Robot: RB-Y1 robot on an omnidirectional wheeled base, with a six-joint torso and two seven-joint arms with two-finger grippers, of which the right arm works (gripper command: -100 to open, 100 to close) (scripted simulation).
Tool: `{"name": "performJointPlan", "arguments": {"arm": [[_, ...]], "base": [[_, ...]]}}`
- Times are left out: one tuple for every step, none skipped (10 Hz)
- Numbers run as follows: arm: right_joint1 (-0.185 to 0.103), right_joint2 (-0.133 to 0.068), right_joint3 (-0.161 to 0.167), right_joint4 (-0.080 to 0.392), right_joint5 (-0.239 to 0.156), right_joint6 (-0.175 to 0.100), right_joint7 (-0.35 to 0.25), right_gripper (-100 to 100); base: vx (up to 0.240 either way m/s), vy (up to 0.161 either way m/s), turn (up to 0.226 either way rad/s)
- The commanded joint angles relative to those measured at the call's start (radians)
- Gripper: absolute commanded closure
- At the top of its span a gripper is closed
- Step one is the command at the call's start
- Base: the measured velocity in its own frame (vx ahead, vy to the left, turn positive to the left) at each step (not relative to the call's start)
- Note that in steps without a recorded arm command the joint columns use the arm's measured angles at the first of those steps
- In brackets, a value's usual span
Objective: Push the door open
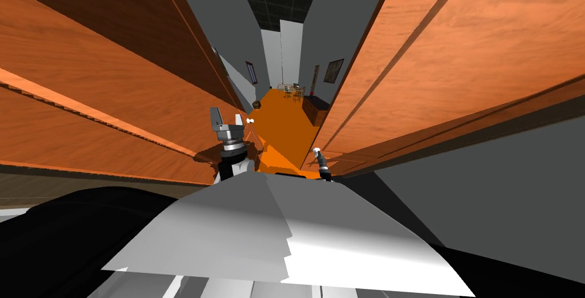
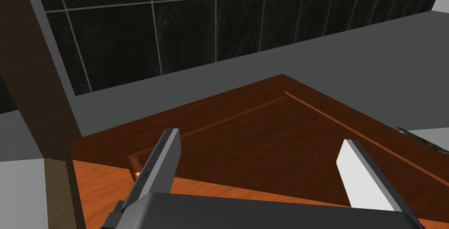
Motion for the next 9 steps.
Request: {"name": "performJointPlan", "arguments": {"arm": [[-0.005, -0.002, 0.002, -0.003, -0.017, -0.009, -0.029, 100], [-0.001, 0.0, 0.01, -0.008, -0.049, -0.011, -0.069, 100], [0.003, 0.001, 0.017, -0.014, -0.082, -0.013, -0.095, 100], [0.003, 0.001, 0.017, -0.014, -0.082, -0.013, -0.11, 100], [0.007, 0.003, 0.024, -0.02, -0.114, -0.015, -0.146, 100], [0.014, 0.005, 0.008, -0.024, -0.075, -0.002, -0.083, -100], [0.014, 0.005, 0.008, -0.024, -0.075, -0.002, -0.083, -100], [0.018, 0.008, 0.002, -0.029, -0.062, 0.002, -0.06, -100], [0.022, 0.012, -0.004, -0.035, -0.047, 0.007, -0.036, -100]], "base": [[0.039, -0.008, 0.03], [0.039, -0.003, 0.044], [0.07, -0.015, 0.07], [0.063, -0.024, 0.023], [0.054, -0.02, 0.072], [0.004, -0.007, -0.015], [-0.036, 0.008, -0.032], [-0.039, 0.012, -0.02], [-0.047, 0.01, -0.018]]}}
